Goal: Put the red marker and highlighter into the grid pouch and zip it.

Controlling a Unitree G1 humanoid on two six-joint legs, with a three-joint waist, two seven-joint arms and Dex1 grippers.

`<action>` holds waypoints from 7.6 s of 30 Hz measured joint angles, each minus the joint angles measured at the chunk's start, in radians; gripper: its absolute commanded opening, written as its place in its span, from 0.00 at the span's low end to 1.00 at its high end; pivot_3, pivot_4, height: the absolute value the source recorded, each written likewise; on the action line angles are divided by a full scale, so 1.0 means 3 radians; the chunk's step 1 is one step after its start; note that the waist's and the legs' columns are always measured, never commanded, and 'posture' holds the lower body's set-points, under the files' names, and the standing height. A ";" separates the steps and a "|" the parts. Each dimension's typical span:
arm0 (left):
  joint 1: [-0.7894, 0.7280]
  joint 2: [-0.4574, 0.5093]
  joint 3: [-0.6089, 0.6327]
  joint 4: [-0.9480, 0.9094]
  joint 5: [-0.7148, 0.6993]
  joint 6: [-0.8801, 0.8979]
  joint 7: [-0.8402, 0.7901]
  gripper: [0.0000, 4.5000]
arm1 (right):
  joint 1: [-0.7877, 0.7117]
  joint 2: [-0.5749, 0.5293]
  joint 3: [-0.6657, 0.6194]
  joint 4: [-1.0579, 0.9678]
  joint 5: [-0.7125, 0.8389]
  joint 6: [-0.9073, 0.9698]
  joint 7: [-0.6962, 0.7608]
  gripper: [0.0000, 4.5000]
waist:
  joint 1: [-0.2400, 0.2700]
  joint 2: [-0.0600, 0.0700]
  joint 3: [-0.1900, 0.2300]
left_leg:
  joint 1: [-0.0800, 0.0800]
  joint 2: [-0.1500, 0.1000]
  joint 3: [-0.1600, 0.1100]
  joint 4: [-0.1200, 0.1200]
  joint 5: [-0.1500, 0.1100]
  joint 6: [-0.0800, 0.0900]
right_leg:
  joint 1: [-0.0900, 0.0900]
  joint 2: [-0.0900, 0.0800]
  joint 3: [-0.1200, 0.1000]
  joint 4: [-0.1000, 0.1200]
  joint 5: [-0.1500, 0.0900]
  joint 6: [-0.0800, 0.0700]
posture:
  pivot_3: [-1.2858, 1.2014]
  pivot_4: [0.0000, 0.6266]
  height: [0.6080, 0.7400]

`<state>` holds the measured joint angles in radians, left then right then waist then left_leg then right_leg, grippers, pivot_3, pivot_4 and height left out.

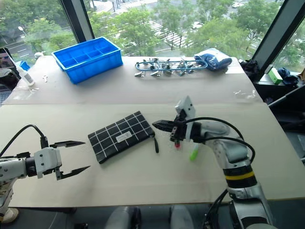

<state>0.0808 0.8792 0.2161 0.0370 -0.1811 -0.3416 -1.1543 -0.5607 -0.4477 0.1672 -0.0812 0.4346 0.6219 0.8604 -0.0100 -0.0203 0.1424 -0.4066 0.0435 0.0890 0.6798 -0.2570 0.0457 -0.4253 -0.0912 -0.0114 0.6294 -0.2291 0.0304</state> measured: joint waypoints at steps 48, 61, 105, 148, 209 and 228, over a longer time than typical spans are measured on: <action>-0.0587 -0.0069 -0.0790 0.0382 0.0481 -0.0931 0.0479 1.00 | -0.0630 0.0436 0.0567 0.1608 -0.1695 -0.0889 -0.0483 0.02 | -0.0029 0.0002 0.0000 | 0.0003 0.0004 0.0024 -0.0002 0.0003 -0.0005 | -0.0004 0.0004 -0.0004 0.0006 -0.0001 -0.0002 | 0.52 0.24 1.00; -0.0589 -0.0070 -0.0815 0.0344 0.0466 -0.0870 0.0468 1.00 | -0.0533 0.0544 0.0358 0.1246 -0.1420 -0.0539 -0.0306 0.02 | -0.0019 0.0002 0.0000 | 0.0000 0.0003 0.0023 -0.0002 0.0003 -0.0005 | -0.0005 0.0002 -0.0004 0.0005 -0.0001 -0.0002 | 0.52 0.24 1.00; -0.0994 -0.0316 -0.1278 0.0403 0.0933 -0.0972 0.0878 0.88 | -0.0464 0.0513 0.0572 0.1243 -0.1636 -0.0592 -0.0382 0.00 | 0.0044 0.0007 -0.0010 | 0.0022 0.0000 0.0021 0.0000 0.0004 -0.0006 | 0.0016 0.0001 -0.0004 0.0010 -0.0001 -0.0002 | 0.52 0.24 1.00; -0.0874 -0.0762 -0.0909 0.0335 0.0069 -0.0594 0.1142 0.00 | -0.0171 -0.0157 -0.0686 0.0017 -0.0202 0.1143 -0.0421 0.78 | 0.0005 0.0009 -0.0007 | 0.0000 0.0002 0.0008 -0.0003 0.0002 -0.0003 | 0.0000 0.0002 -0.0005 0.0001 0.0000 -0.0001 | 0.52 0.24 1.00; -0.1051 -0.1129 -0.0911 0.0318 0.0070 -0.0466 0.1057 0.00 | -0.0477 0.0493 0.0735 0.0304 -0.0848 0.0256 0.0046 0.00 | -0.0010 0.0009 -0.0006 | -0.0001 0.0000 0.0006 -0.0001 0.0003 -0.0004 | 0.0001 0.0004 -0.0006 0.0001 0.0000 0.0000 | 0.52 0.24 1.00; -0.1138 -0.1247 -0.0947 0.0451 0.0075 -0.0527 0.1000 0.00 | -0.0718 0.0652 0.0679 0.0819 -0.0984 0.0142 -0.0027 0.65 | 0.0006 0.0009 -0.0006 | -0.0004 -0.0003 0.0009 0.0000 0.0004 -0.0005 | 0.0001 0.0000 -0.0009 0.0001 0.0001 0.0001 | 0.52 0.24 1.00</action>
<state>-0.2605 0.5053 -0.0679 0.1722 -0.1586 -0.4998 -0.8543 -0.7762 -0.2521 0.3709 0.1646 0.1395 0.6647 0.8522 -0.0081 -0.0177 0.1405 -0.4077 0.0426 0.0918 0.6799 -0.2559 0.0442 -0.4250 -0.0911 -0.0140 0.6296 -0.2288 0.0307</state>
